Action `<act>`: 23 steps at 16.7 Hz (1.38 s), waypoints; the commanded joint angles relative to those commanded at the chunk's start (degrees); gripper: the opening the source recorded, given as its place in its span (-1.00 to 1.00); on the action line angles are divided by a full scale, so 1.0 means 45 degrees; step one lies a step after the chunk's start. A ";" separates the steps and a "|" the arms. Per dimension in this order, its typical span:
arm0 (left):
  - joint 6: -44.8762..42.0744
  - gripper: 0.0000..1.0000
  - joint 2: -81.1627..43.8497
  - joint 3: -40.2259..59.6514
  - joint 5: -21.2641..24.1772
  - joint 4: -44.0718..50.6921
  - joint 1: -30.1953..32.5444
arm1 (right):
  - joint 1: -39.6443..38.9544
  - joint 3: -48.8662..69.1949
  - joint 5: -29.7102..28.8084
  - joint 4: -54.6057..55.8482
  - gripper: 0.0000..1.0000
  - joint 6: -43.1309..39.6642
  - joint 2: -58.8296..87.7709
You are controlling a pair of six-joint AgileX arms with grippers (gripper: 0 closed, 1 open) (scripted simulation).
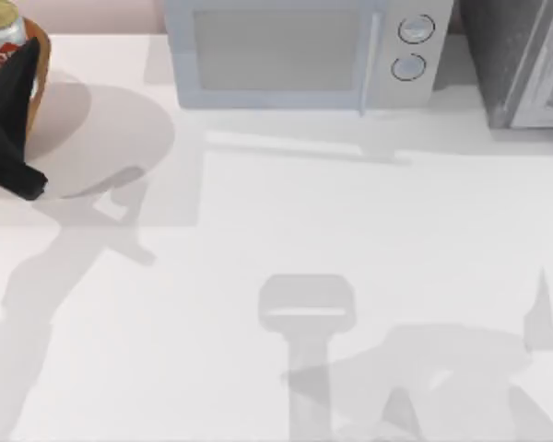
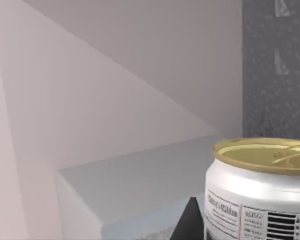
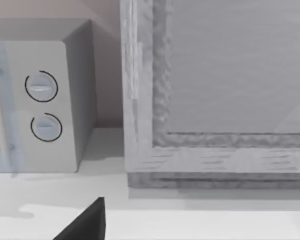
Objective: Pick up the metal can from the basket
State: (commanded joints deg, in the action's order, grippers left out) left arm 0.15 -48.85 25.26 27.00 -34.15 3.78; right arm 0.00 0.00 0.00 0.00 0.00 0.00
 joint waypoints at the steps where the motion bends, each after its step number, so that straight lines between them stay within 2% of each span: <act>1: -0.0013 -1.00 -0.0615 0.0322 0.0353 -0.0410 0.0028 | 0.0000 0.0000 0.0000 0.0000 1.00 0.0000 0.0000; 11: -0.0264 -1.00 -0.6493 0.3187 0.3684 -0.4024 0.0204 | 0.0000 0.0000 0.0000 0.0000 1.00 0.0000 0.0000; 23: -0.0476 -1.00 -1.2968 0.5835 0.7488 -0.7297 0.0698 | 0.0000 0.0000 0.0000 0.0000 1.00 0.0000 0.0000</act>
State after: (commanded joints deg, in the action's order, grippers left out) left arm -1.99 -107.20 51.52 60.70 -66.98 6.92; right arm 0.00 0.00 0.00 0.00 0.00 0.00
